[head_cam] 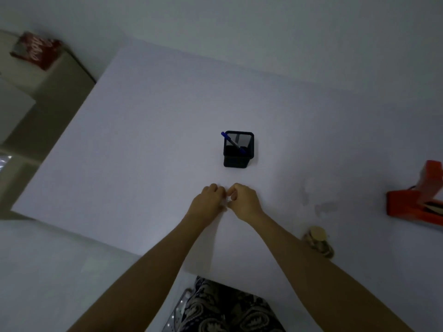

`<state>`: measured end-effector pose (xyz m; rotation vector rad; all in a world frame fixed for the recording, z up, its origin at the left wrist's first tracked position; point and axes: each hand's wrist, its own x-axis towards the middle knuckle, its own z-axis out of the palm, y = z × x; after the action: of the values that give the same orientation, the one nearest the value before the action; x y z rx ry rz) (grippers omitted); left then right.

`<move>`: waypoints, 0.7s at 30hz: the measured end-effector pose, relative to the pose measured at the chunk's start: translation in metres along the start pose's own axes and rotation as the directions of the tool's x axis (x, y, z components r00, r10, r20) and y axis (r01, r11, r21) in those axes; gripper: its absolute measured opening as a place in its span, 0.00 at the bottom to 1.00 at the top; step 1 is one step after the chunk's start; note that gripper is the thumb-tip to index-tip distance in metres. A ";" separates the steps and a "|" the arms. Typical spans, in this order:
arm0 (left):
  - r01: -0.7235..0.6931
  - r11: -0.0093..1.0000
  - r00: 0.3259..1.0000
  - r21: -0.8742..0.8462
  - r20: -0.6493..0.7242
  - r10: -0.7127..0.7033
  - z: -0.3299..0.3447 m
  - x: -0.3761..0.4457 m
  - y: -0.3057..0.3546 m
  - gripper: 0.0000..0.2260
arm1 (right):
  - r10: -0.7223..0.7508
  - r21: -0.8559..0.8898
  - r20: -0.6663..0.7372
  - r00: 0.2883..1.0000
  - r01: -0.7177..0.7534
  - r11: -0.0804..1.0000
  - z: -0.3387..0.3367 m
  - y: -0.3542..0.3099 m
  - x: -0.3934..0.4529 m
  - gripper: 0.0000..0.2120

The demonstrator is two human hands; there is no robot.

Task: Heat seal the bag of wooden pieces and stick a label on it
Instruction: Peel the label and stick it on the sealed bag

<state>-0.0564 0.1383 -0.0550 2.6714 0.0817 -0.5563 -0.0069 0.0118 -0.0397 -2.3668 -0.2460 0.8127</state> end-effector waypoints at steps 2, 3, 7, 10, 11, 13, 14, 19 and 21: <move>-0.007 1.000 0.999 -0.014 -0.035 0.007 0.004 0.001 -0.002 0.14 | -0.011 -0.023 -0.011 1.000 0.011 1.000 0.006 0.004 0.000 0.11; -0.003 0.999 0.999 -0.036 -0.039 0.001 0.005 0.001 -0.003 0.13 | -0.015 -0.031 -0.025 1.000 0.014 0.999 0.007 0.006 0.000 0.10; 0.029 0.992 0.999 -0.121 -0.043 -0.034 0.006 0.003 -0.001 0.11 | -0.030 -0.072 -0.066 0.997 0.026 0.997 0.012 0.009 0.000 0.10; 0.051 0.986 0.998 -0.161 -0.026 -0.056 0.006 0.005 -0.002 0.07 | -0.056 -0.124 -0.066 0.996 0.047 0.991 0.015 0.008 0.001 0.09; 0.047 0.986 0.998 -0.161 -0.023 -0.052 0.006 0.005 -0.002 0.06 | -0.065 -0.141 -0.074 0.995 0.054 0.989 0.016 0.008 0.000 0.08; 0.031 0.984 0.998 -0.177 -0.039 -0.039 0.002 0.003 -0.003 0.06 | -0.073 -0.165 -0.092 0.993 0.057 0.985 0.016 0.006 -0.003 0.06; 0.027 0.979 0.998 -0.201 -0.054 -0.039 -0.002 0.001 -0.004 0.06 | -0.076 -0.165 -0.094 0.993 0.060 0.984 0.014 0.004 -0.005 0.05; -0.029 0.930 0.993 -0.365 -0.119 -0.016 -0.045 -0.017 -0.002 0.03 | -0.141 -0.061 -0.108 0.984 0.135 0.989 -0.012 -0.020 -0.023 0.06; -0.055 0.892 0.988 -0.448 -0.155 -0.017 -0.076 -0.026 0.000 0.02 | -0.184 0.011 -0.178 0.967 0.189 0.982 -0.032 -0.041 -0.034 0.05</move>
<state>-0.0522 0.1694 0.0195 2.2491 0.2030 -0.2766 -0.0140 0.0163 0.0216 -2.3298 -0.3743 0.5112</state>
